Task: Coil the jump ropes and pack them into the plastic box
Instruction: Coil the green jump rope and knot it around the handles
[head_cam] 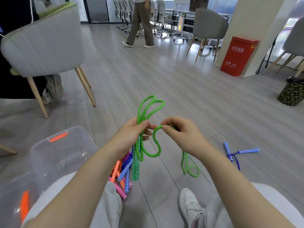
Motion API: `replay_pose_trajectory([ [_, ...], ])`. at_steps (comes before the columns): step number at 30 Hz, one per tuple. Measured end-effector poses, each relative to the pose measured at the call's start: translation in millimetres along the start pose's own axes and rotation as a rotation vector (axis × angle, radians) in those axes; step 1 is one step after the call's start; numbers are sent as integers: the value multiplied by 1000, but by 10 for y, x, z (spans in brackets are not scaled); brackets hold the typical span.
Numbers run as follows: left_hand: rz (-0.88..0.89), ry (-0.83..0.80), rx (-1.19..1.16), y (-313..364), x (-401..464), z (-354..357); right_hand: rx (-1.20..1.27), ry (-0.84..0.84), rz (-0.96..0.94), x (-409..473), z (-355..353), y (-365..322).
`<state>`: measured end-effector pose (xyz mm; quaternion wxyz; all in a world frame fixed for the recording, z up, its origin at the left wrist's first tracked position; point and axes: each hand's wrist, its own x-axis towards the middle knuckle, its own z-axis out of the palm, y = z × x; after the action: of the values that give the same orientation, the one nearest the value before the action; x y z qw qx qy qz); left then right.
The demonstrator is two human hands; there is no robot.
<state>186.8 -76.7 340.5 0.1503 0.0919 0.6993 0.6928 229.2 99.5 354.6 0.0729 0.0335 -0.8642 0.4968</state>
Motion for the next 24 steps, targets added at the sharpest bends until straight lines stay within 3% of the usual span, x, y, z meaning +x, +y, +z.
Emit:
replay_pose_trajectory([
  [3,-32,-144,-58,-33,-68,114,43,-26,-21,-40,134,-54],
  [10,-176,-259,-286,-24,-65,170,-49,55,-44,-19,108,28],
  [14,-91,-257,-108,-57,-78,165,-99,122,16,-27,85,52],
  [17,-27,-186,-47,-40,-79,108,91,13,75,-14,37,26],
  [20,-15,-187,-190,40,-91,60,279,-46,123,-1,-16,18],
  [24,48,-216,-315,150,-124,24,122,-262,208,-12,-44,114],
])
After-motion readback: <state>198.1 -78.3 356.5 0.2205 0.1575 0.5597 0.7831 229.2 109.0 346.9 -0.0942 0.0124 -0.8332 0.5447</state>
